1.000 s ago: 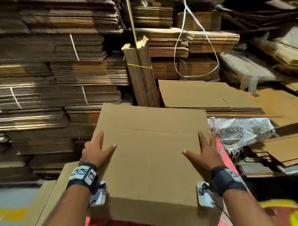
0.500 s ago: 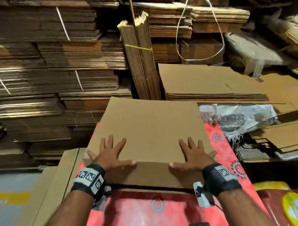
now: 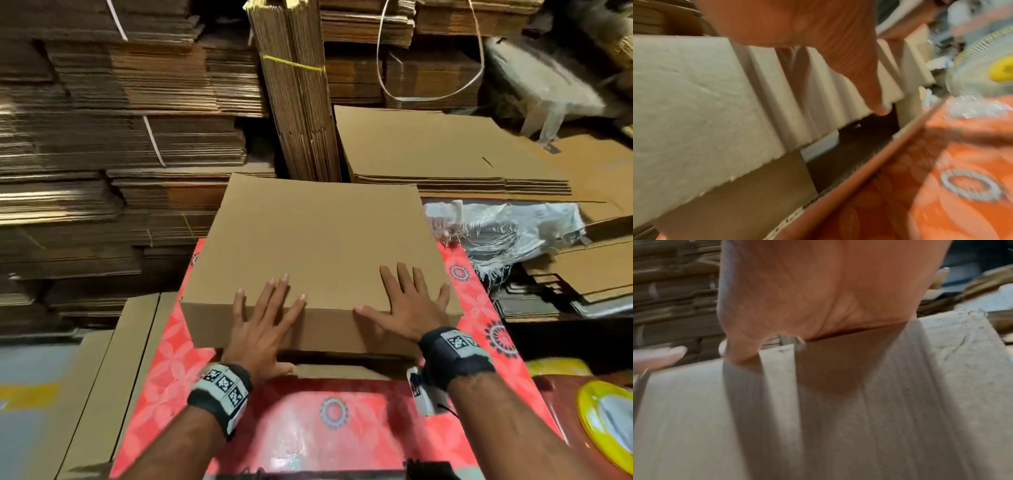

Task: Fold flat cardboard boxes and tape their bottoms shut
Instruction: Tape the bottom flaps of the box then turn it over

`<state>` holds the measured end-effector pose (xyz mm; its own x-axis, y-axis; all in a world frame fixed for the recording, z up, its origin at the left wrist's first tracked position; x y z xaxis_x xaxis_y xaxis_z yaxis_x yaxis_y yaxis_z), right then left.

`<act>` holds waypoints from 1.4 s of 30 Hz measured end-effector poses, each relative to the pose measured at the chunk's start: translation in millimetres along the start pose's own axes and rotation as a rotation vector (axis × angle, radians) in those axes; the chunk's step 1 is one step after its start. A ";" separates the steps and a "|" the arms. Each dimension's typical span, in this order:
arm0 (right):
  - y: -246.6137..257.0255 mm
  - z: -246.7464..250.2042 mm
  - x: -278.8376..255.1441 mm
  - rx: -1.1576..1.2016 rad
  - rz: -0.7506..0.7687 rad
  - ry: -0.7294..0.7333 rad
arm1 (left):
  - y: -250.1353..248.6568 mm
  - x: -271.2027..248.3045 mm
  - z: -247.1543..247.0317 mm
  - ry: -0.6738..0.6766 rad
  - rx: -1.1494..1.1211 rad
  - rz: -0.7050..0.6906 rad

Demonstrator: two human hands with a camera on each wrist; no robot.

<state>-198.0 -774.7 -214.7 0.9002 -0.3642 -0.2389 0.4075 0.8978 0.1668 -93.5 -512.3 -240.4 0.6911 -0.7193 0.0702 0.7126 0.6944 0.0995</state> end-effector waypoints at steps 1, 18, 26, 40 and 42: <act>-2.7 0.6 1.5 0.020 -0.008 0.011 | -2.7 -1.1 -4.1 -0.009 0.020 -0.021; -3.5 -1.5 1.1 0.025 -0.041 0.001 | -4.6 7.0 -19.2 0.016 0.068 0.037; 13.9 4.8 -11.3 0.021 0.047 0.100 | 3.4 -8.1 7.5 0.178 0.049 -0.046; 96.8 78.4 -78.2 -0.115 0.581 -0.076 | 46.2 11.1 133.9 0.242 -0.454 -0.159; 92.1 102.0 -68.1 -0.154 0.512 -0.158 | 44.9 18.2 154.1 0.039 -0.331 -0.115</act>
<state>-206.0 -692.4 -85.5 0.9942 0.1063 -0.0158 -0.1047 0.9914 0.0789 -67.4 -497.1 -81.6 0.6033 -0.7965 0.0389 0.7824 0.5817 -0.2225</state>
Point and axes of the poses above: each hand's wrist, its own x-axis towards the middle knuckle, its own z-axis out of the back of the hand, y = z × x, the point moved 6 cm from there along x, towards the middle knuckle, and after that the axes turned 10 degrees about z, right-handed, at the moved point
